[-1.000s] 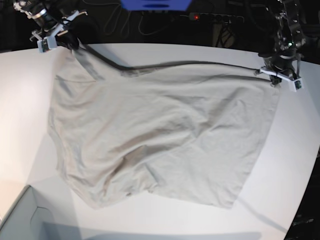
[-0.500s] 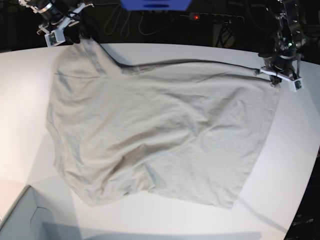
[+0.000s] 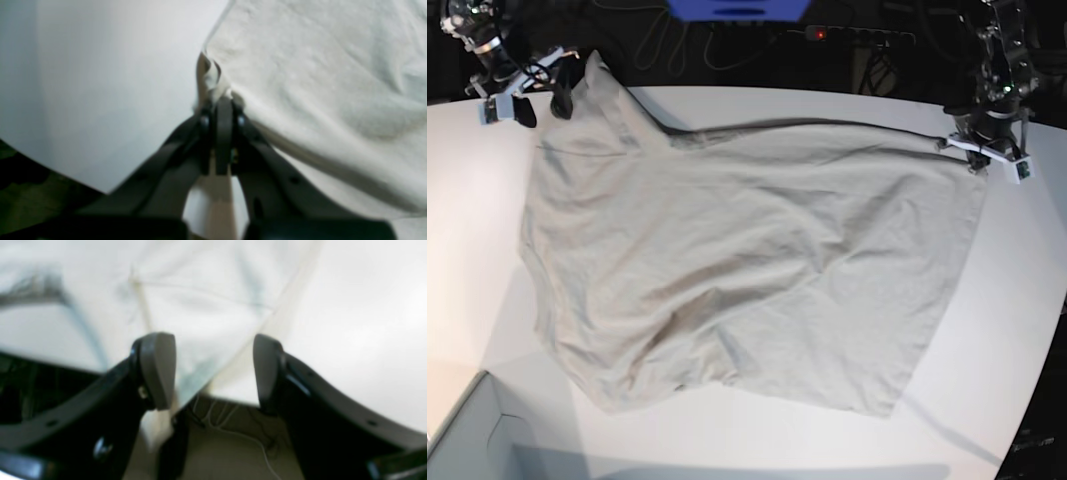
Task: Layout the t-shirt on the table in an organized manner, then fold the t-shirt properly
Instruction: 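Regrasp the shirt corner with the right gripper and tug it outward, then hold the shirt edge with both grippers and pull it taut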
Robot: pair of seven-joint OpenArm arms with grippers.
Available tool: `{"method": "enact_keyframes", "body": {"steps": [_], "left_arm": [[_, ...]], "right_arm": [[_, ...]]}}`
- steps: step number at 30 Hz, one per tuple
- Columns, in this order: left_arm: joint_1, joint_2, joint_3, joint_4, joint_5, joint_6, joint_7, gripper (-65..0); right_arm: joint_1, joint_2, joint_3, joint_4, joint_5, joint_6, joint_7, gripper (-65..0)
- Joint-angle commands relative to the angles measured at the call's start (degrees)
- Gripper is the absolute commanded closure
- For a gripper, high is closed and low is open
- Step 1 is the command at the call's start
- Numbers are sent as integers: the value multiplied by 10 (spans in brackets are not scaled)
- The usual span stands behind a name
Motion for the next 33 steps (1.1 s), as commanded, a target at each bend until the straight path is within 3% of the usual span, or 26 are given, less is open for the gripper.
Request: {"method": "enact_keyframes", "body": {"steps": [1, 5, 7, 16, 28, 33], "left_arm": [[0, -7, -4, 8, -3, 0, -12, 0], [0, -7, -4, 13, -3, 0, -10, 0], [1, -7, -4, 14, -4, 0, -9, 0], [0, -7, -4, 15, -4, 0, -9, 0], [-8, -6, -4, 13, -4, 0, -9, 0], [-8, -6, -4, 14, -4, 0, -9, 0]], "right_arm": [[10, 6, 6, -9, 6, 11, -11, -369], [75, 16, 17, -66, 6, 11, -97, -369], [88, 14, 22, -79, 6, 11, -114, -369], [73, 12, 18, -76, 8, 11, -117, -369], [51, -18, -4, -33, 7, 11, -117, -366], [50, -18, -35, -33, 7, 11, -118, -277]]}}
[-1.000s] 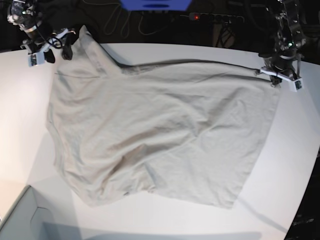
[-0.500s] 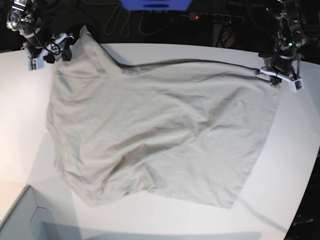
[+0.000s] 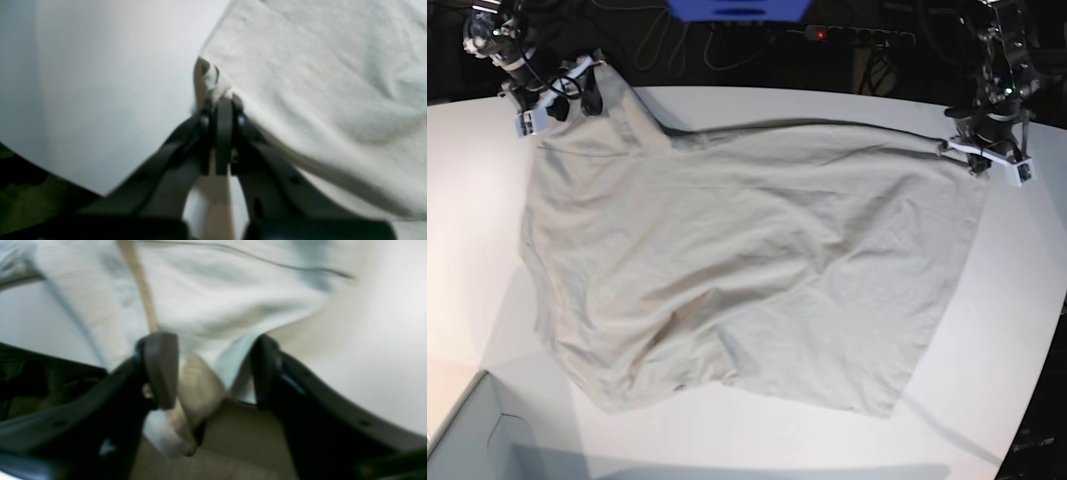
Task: Layout the t-shirt on the table in an organized manner, then fold the t-shirt properly
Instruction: 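Hold the shirt edge with both grippers and pull it taut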
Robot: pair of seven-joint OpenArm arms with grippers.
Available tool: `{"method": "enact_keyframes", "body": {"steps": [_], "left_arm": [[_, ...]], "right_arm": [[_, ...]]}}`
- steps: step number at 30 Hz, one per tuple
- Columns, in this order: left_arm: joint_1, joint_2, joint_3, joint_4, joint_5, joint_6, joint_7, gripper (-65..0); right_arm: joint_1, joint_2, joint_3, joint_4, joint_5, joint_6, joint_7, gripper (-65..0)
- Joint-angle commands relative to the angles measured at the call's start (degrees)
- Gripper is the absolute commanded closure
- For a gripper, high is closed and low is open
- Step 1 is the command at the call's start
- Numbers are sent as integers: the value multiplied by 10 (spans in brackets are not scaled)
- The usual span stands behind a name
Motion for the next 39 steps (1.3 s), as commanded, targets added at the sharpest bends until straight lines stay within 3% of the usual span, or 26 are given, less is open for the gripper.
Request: {"method": "enact_keyframes", "body": {"steps": [1, 11, 20, 28, 34, 39], "left_arm": [[-3, -7, -4, 10, -2, 0, -12, 0], [-2, -8, -4, 11, -2, 0, -12, 0], [2, -8, -5, 27, -2, 0, -12, 0], [30, 14, -9, 149, -2, 0, -12, 0], [37, 45, -37, 248, -2, -1, -12, 0], [28, 44, -33, 273, -2, -1, -12, 0]], "right_arm": [[-1, 4, 2, 7, 2, 8, 1, -252], [2, 8, 22, 7, 2, 8, 1, 0], [1, 4, 70, 30, 5, 8, 3, 0], [2, 2, 78, 173, 6, 8, 4, 0], [48, -44, 146, 277, 6, 8, 1, 0], [82, -46, 163, 291, 3, 8, 1, 0]]}}
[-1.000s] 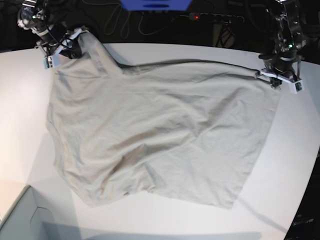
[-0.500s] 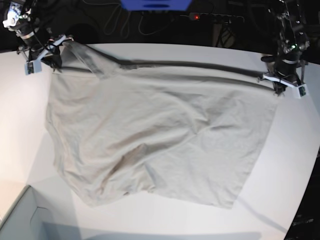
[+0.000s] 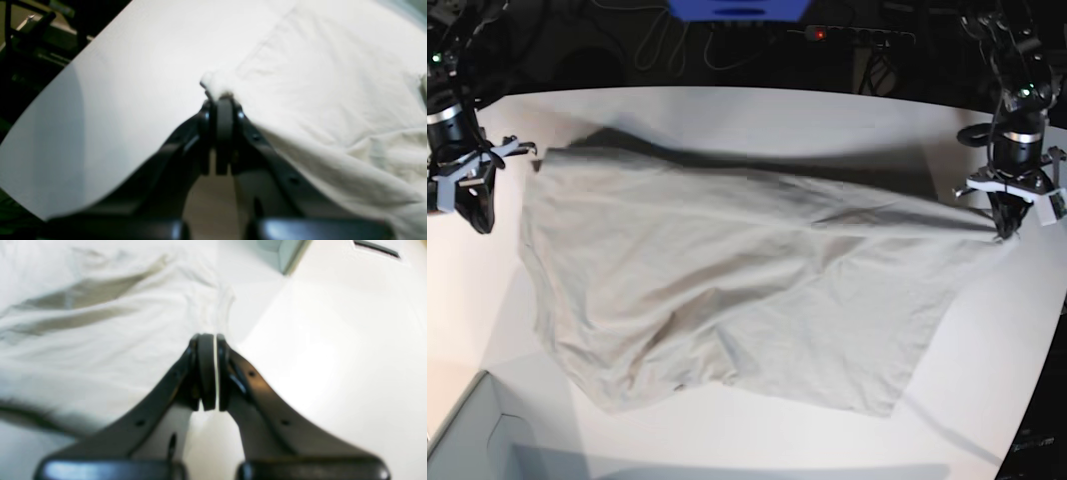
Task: Layout the t-shirt on the table in an organized manner, then fold the t-shirt properly
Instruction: 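Hold the shirt edge with both grippers and pull it taut, then adjust the right gripper's grip along the shirt edge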
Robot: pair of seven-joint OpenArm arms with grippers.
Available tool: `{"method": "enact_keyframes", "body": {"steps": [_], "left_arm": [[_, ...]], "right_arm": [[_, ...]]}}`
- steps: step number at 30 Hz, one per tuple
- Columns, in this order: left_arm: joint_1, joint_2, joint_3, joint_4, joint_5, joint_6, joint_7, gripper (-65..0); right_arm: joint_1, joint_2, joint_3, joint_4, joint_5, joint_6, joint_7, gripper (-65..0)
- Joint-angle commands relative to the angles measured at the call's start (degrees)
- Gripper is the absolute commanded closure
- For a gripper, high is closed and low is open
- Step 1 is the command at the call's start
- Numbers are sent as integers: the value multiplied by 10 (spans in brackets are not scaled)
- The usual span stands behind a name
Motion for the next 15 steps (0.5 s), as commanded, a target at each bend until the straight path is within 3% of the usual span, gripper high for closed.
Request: {"method": "enact_keyframes", "body": {"steps": [1, 7, 15], "left_arm": [[-15, -5, 3, 14, -1, 0, -16, 0], [-51, -9, 16, 8, 3, 0, -14, 0], [-56, -9, 12, -37, 3, 0, 7, 0]], "right_arm": [[10, 6, 7, 10, 10, 8, 19, 0], [17, 6, 4, 9, 8, 8, 10, 0], [-38, 6, 7, 0, 8, 8, -112, -3]]}}
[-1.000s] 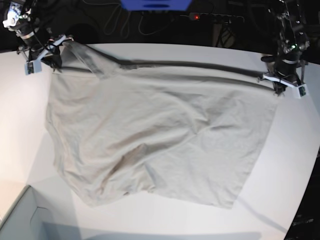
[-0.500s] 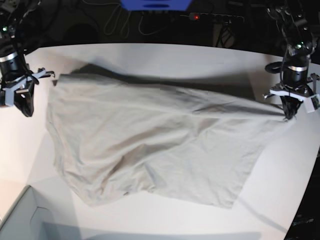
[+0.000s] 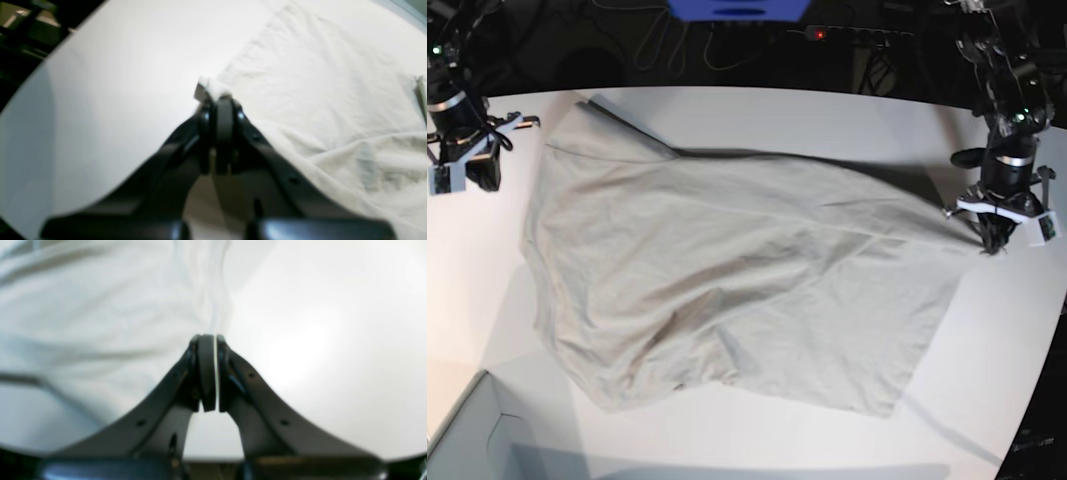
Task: Layout the t-shirt on the table in an organized manner, then fold the t-shirt properly
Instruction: 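Adjust the right gripper's grip along the shirt edge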
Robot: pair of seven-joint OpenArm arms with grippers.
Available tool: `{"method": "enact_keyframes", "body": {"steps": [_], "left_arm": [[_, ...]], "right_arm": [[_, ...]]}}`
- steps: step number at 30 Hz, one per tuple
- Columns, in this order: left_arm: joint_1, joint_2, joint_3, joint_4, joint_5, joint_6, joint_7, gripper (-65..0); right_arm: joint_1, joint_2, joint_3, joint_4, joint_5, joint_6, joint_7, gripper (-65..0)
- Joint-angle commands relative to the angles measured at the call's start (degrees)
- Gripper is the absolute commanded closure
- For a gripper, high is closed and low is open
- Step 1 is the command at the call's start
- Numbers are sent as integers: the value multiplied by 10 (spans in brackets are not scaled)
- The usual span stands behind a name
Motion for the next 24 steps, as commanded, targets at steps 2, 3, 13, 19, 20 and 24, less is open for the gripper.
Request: {"method": "enact_keyframes", "body": {"steps": [2, 3, 13, 19, 20, 24], "left_arm": [[-2, -7, -4, 1, -1, 1, -16, 0], [-2, -7, -4, -1, -1, 1, -16, 0], [-2, -7, -1, -2, -1, 1, -15, 0], [-1, -7, -3, -2, -1, 1, -15, 0], [0, -7, -3, -2, -1, 1, -15, 0], [2, -7, -4, -2, -1, 1, -15, 0]], "right_arm": [[-26, 4, 3, 6, 7, 8, -5, -62], [-35, 2, 2, 6, 8, 8, -11, -101], [-72, -33, -54, -77, 11, 8, -15, -418], [-57, -33, -61, -122, 12, 8, -15, -418], [-57, -33, -61, -124, 13, 8, -15, -418], [-41, -32, -71, -146, 13, 8, -14, -418]]}}
